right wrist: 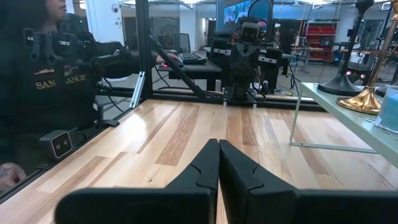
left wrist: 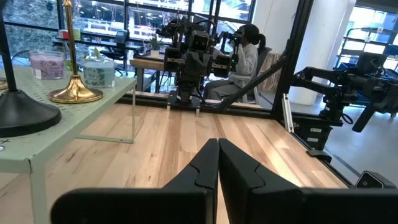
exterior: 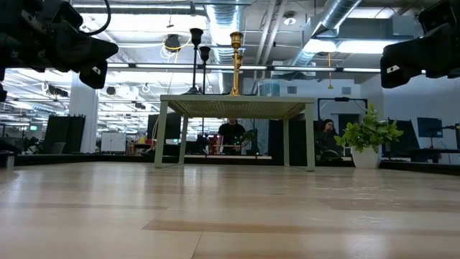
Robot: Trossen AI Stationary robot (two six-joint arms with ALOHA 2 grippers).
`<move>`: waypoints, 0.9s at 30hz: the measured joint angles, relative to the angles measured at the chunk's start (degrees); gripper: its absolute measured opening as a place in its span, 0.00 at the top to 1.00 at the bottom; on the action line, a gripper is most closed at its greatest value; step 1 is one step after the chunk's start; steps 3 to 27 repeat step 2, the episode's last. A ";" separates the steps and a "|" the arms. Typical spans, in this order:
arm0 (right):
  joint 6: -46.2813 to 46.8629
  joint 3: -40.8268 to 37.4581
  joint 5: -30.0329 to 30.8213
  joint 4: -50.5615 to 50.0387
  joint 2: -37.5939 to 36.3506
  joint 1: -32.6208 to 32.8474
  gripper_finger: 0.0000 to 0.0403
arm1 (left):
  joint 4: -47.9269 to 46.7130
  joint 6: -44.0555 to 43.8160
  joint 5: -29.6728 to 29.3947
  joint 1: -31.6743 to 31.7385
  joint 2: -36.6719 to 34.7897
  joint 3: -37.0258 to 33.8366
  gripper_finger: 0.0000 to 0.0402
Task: Pick & Place candle stick holders
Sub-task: Return to Home Position
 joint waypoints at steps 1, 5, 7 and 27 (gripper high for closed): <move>0.02 0.00 0.00 0.00 0.00 0.00 1.00 | 0.00 0.00 0.01 0.00 0.00 0.00 0.97; 0.00 0.00 -0.02 0.00 0.00 0.00 1.00 | 0.00 0.00 -0.01 0.00 0.00 0.00 0.97; 0.00 0.00 -0.02 0.00 0.00 0.00 1.00 | 0.00 0.00 -0.01 0.00 0.00 0.00 0.97; 0.00 0.00 -0.02 0.00 0.00 0.00 1.00 | 0.00 0.00 -0.01 0.00 0.00 0.00 0.97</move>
